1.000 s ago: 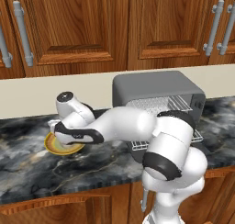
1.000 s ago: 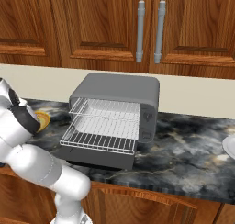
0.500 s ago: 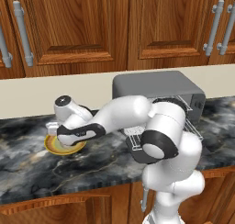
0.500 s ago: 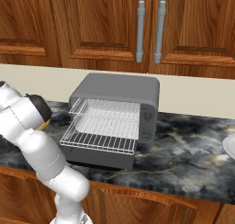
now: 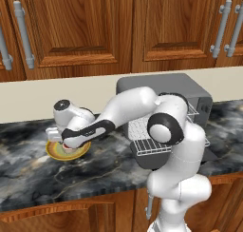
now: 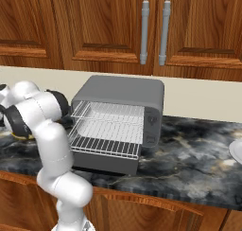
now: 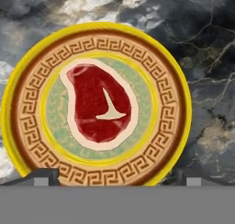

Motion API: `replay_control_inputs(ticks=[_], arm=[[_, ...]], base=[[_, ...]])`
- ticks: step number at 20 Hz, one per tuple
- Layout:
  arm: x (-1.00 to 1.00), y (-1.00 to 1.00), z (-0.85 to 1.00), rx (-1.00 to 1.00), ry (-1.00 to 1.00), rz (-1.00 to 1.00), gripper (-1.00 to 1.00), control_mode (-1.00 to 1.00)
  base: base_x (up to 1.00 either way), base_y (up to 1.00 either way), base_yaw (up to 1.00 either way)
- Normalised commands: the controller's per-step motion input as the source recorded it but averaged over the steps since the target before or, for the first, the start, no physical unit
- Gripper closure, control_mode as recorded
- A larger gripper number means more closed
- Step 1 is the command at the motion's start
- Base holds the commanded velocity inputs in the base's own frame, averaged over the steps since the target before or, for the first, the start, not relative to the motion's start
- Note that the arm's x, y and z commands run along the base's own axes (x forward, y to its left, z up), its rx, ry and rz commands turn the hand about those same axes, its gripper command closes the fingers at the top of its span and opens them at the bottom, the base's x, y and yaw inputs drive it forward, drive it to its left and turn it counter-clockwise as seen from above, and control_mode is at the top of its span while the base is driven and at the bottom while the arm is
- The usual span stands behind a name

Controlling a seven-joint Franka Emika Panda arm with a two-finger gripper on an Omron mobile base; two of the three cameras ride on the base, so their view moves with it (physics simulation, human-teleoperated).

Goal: Open the toaster oven door. Place the bread on the top rack in the toaster oven and place the steak on the bottom rack.

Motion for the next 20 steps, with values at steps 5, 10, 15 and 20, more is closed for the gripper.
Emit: replay_control_inputs(ticks=[5, 10, 15, 20], arm=[[0.12, 0.00, -0.11, -0.03, 0.06, 0.00, -1.00, -1.00], [0.15, 0.00, -0.20, -0.03, 0.02, 0.00, -1.00, -1.00], [0.12, -0.01, -0.20, -0.02, 0.00, 0.00, -1.00, -1.00], [0.02, -0.15, -0.17, 0.00, 0.00, 0.00, -1.00, -1.00]], base=[[0.00, 0.00, 0.00], [0.00, 0.00, 0.00], [0.00, 0.00, 0.00], [0.00, 0.00, 0.00]])
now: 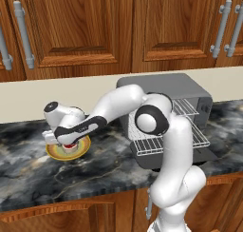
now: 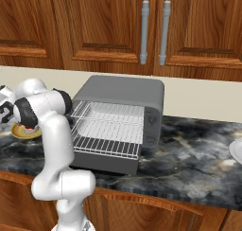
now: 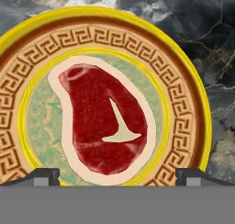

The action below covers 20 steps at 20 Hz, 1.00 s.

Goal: Open the toaster oven door. Place the bread on the top rack in the toaster oven and place the steak on the bottom rack.

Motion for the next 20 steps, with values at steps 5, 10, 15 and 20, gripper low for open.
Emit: replay_control_inputs(ticks=[5, 10, 15, 20], arm=[[0.22, -0.16, -0.01, 0.00, 0.00, 0.00, -1.00, -1.00], [0.27, -0.14, 0.00, 0.00, 0.00, 0.01, -1.00, -1.00], [0.30, 0.04, 0.00, 0.00, -0.02, 0.10, -1.00, -1.00], [0.24, 0.19, -0.02, 0.00, -0.04, 0.14, -1.00, -1.00]], base=[[0.00, 0.00, 0.00], [0.00, 0.00, 0.00], [0.00, 0.00, 0.00], [0.00, 0.00, 0.00]])
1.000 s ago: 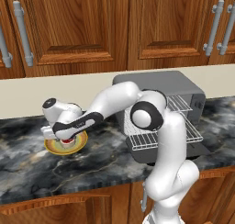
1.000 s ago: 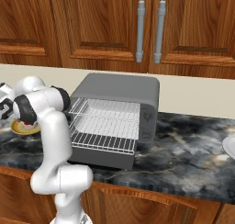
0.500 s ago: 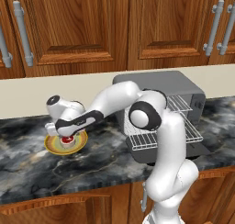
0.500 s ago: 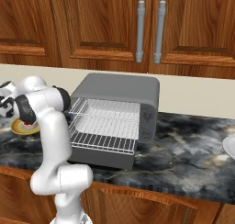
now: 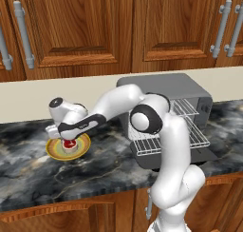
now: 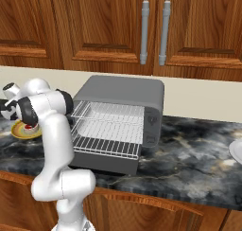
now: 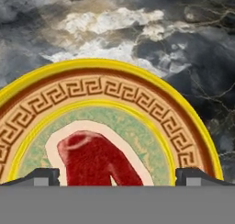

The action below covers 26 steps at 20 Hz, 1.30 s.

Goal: Open the toaster oven door. Place the bread on the top rack in the toaster oven and place the steak on the bottom rack.

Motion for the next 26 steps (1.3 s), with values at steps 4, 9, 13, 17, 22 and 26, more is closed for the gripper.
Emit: replay_control_inputs(ticks=[4, 9, 13, 17, 22, 26], arm=[[0.15, 0.24, -0.08, 0.00, 0.00, 0.14, -1.00, -1.00], [0.17, 0.08, -0.17, 0.00, 0.00, 0.13, -1.00, -1.00], [0.20, 0.11, -0.21, 0.00, 0.00, 0.11, -1.00, -1.00], [0.03, 0.05, -0.23, 0.00, 0.01, 0.10, -1.00, -1.00], [0.00, 0.00, -0.21, 0.00, 0.01, 0.09, -1.00, -1.00], [-0.01, -0.01, -0.20, 0.00, 0.06, 0.07, -1.00, -1.00]], base=[[0.00, 0.00, 0.00], [0.00, 0.00, 0.00], [0.00, 0.00, 0.00], [0.00, 0.00, 0.00], [0.00, 0.00, 0.00], [0.00, 0.00, 0.00]])
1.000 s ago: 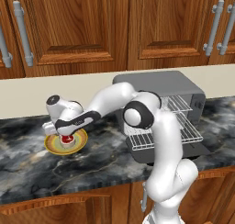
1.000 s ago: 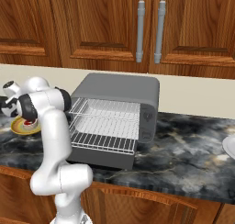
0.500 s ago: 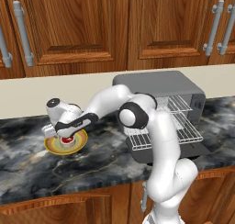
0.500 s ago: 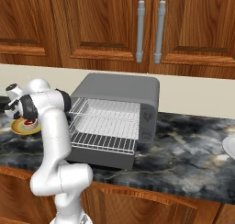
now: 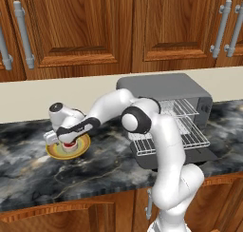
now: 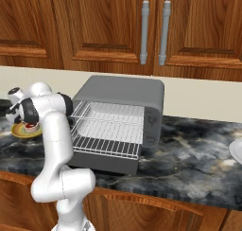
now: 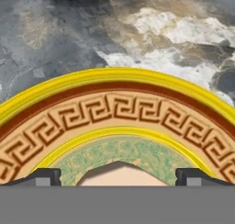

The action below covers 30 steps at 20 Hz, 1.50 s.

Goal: Open the toaster oven door. Place the bread on the top rack in the toaster oven and place the steak on the bottom rack.

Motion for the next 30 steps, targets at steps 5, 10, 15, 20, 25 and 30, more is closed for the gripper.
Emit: replay_control_inputs(ticks=[5, 10, 15, 20, 25, 30], arm=[[-0.08, -0.02, -0.17, 0.00, 0.07, 0.05, 1.00, -1.00], [-0.21, -0.11, -0.08, 0.00, 0.01, 0.00, 1.00, -1.00], [-0.19, -0.16, 0.00, 0.00, 0.00, 0.00, 1.00, -1.00], [-0.29, -0.37, 0.37, 0.05, 0.00, -0.01, 1.00, -1.00], [-0.33, -0.44, 0.47, 0.07, 0.00, -0.04, 1.00, -1.00], [-0.46, -0.50, 0.42, 0.06, 0.00, -0.04, 1.00, -1.00]], base=[[0.00, 0.00, 0.00], [0.00, 0.00, 0.00], [0.00, 0.00, 0.00], [0.00, 0.00, 0.00], [0.00, 0.00, 0.00], [0.00, 0.00, 0.00]])
